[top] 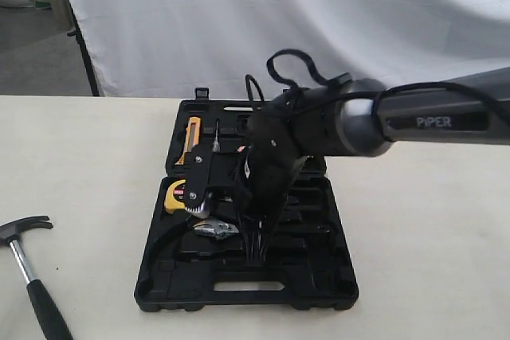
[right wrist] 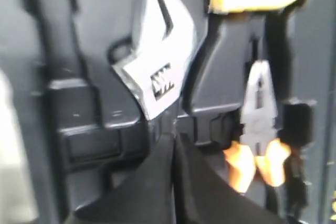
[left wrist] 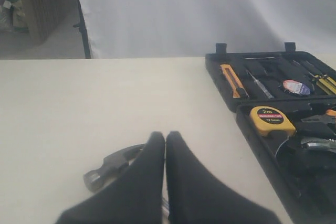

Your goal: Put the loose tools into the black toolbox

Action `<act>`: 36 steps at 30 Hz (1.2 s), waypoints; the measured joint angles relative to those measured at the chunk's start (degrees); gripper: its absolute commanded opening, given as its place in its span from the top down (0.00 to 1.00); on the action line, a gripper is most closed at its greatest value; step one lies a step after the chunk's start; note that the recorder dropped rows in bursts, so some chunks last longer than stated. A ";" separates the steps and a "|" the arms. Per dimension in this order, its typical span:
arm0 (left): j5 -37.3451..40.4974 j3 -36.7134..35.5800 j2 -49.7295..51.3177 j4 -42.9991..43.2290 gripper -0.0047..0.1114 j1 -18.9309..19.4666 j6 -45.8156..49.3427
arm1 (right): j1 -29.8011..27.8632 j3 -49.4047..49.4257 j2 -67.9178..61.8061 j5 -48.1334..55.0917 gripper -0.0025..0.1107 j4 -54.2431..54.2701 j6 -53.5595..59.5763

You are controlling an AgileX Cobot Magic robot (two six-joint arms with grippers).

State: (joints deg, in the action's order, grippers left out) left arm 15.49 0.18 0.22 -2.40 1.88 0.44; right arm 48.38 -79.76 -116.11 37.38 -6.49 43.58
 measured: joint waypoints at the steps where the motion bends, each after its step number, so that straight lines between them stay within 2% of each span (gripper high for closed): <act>1: 0.00 0.00 0.00 0.00 0.95 0.00 0.00 | -0.62 -1.22 0.90 2.42 0.98 3.88 3.49; 5: 0.00 0.00 0.00 0.00 0.95 0.00 0.00 | -7.27 -9.04 2.16 16.74 0.98 23.50 17.75; 6: 0.00 0.00 0.00 0.00 0.95 0.00 0.00 | -11.93 -13.47 0.96 25.00 0.98 33.77 21.95; 8: 0.00 0.00 0.00 0.00 0.95 0.00 0.00 | -16.76 -18.50 -2.24 30.24 0.98 41.82 23.09; 10: 0.00 0.00 0.00 0.00 0.95 0.00 0.00 | -18.75 -20.08 -5.98 31.03 0.98 42.92 22.61; 12: 0.00 0.00 0.00 0.00 0.95 0.00 0.00 | -18.07 -20.08 -9.52 31.61 0.96 40.84 22.61; 14: 0.00 0.00 0.00 0.00 0.95 0.00 0.00 | -16.39 -20.08 -11.06 31.71 0.82 37.68 22.50; 16: 0.00 0.00 0.00 0.00 0.95 0.00 0.00 | -14.59 -20.08 -11.54 31.74 0.56 35.21 21.69; 17: 0.00 0.00 0.00 0.00 0.95 0.00 0.00 | -13.98 -20.08 -11.54 31.61 0.46 33.75 21.00; 18: 0.00 0.00 0.00 0.00 0.95 0.00 0.00 | -13.51 -20.08 -11.54 31.61 0.38 33.16 20.79; 19: 0.00 0.00 0.00 0.00 0.95 0.00 0.00 | -13.23 -20.08 -11.54 31.61 0.35 32.60 20.67; 26: 0.00 0.00 0.00 0.00 0.95 0.00 0.00 | -12.79 -20.08 -11.95 29.54 0.41 32.17 20.78; 32: 0.00 0.00 0.00 0.00 0.95 0.00 0.00 | -12.79 -20.18 -15.39 27.00 0.41 32.06 20.78; 34: 0.00 0.00 0.00 0.00 0.95 0.00 0.00 | -12.79 -20.46 -16.34 26.53 0.46 32.20 20.95; 36: 0.00 0.00 0.00 0.00 0.95 0.00 0.00 | -12.79 -20.88 -16.70 26.53 0.55 32.04 20.95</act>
State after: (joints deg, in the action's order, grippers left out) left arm 15.49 0.18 0.22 -2.40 1.88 0.44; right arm 35.59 -100.64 -132.81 63.92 25.55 64.53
